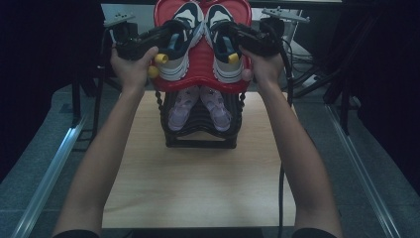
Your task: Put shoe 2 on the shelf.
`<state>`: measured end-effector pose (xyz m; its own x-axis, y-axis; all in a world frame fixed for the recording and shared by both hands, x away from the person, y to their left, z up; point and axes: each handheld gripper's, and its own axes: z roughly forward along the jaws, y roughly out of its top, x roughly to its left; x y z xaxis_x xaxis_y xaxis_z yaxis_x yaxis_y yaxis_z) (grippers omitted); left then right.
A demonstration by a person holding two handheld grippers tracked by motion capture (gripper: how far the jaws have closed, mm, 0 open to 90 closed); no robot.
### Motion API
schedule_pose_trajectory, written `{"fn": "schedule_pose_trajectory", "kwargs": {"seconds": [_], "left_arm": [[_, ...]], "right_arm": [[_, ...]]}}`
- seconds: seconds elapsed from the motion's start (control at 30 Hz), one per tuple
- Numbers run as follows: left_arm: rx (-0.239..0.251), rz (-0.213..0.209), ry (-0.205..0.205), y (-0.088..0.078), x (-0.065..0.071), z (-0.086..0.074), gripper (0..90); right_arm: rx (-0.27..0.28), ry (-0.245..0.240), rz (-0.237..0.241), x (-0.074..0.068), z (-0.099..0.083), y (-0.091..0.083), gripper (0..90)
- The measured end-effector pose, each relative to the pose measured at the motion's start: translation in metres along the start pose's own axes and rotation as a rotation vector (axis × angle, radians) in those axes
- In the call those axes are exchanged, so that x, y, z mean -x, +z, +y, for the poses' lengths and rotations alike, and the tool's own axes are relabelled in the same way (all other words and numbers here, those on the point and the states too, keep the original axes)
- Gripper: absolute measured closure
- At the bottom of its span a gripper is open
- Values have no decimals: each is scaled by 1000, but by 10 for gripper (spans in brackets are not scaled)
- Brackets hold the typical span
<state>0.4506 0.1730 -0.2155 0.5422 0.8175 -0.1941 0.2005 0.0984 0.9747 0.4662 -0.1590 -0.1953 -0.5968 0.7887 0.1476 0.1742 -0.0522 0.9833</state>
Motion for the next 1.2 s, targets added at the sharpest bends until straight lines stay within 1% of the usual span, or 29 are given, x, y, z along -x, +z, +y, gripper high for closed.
{"fn": "schedule_pose_trajectory", "kwargs": {"seconds": [0.07, 0.13, 0.2, 0.27, 0.37, 0.43, 0.5, 0.53, 0.6, 0.67, 0.77, 0.8, 0.87, 0.97, 1.03, 1.1, 1.17, 1.2], "left_arm": [[1, -13, -8, 0, 0, 0, 609], [0, -19, -21, 0, -1, 1, 527], [2, -25, -31, -1, -2, 2, 468], [10, -36, -40, -3, -3, 2, 435], [21, -50, -55, -6, -4, 3, 399], [29, -57, -65, -8, -4, 2, 387], [24, -61, -66, -10, -5, 1, 370], [30, -69, -77, -10, -5, 0, 369], [41, -83, -83, -13, -6, -1, 362], [43, -88, -83, -17, -6, -1, 360], [48, -91, -81, -25, -8, -1, 361], [51, -89, -80, -28, -8, -2, 361], [58, -87, -82, -34, -10, -3, 362], [56, -87, -84, -42, -12, -6, 362], [57, -82, -82, -48, -13, -8, 362], [65, -83, -75, -56, -13, -12, 367], [62, -81, -60, -62, -12, -15, 368], [62, -83, -59, -65, -13, -17, 367]], "right_arm": [[-4, 0, 14, 1, -1, 0, 580], [0, -3, 24, 1, -1, 0, 528], [10, -13, 12, 0, -2, -1, 484], [11, -13, 17, -1, -1, -3, 468], [35, 1, 47, -1, -1, -7, 439], [38, -2, 60, -1, 0, -10, 433], [38, -3, 63, -2, -1, -13, 424], [37, -3, 69, -2, -2, -14, 422], [51, -2, 84, -3, -3, -17, 416], [71, 8, 110, -4, -4, -21, 411], [90, 9, 142, -3, -6, -28, 402], [91, 5, 146, -1, -7, -31, 400], [112, 18, 158, 1, -9, -36, 399], [129, 28, 177, 6, -14, -45, 399], [137, 22, 193, 9, -18, -51, 400], [143, 18, 218, 11, -23, -56, 398], [150, 12, 225, 15, -28, -63, 398], [151, 11, 223, 17, -30, -66, 398]]}}
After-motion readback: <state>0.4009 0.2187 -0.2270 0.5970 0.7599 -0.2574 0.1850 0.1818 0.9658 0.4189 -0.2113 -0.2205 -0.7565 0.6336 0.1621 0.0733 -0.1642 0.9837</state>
